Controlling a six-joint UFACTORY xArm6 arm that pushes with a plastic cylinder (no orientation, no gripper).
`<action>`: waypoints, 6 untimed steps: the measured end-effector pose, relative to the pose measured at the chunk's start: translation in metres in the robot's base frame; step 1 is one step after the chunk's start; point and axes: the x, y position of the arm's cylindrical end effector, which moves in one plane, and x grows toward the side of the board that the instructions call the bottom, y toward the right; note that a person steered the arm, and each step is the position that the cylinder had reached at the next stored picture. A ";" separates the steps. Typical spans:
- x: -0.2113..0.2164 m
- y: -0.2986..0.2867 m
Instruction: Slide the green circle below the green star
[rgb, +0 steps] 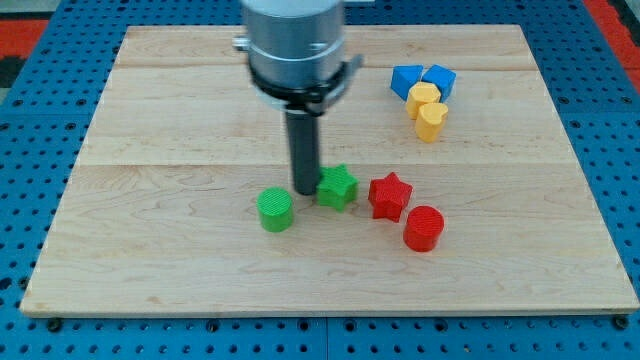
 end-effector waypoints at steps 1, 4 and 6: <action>0.003 0.008; -0.027 -0.109; 0.047 -0.060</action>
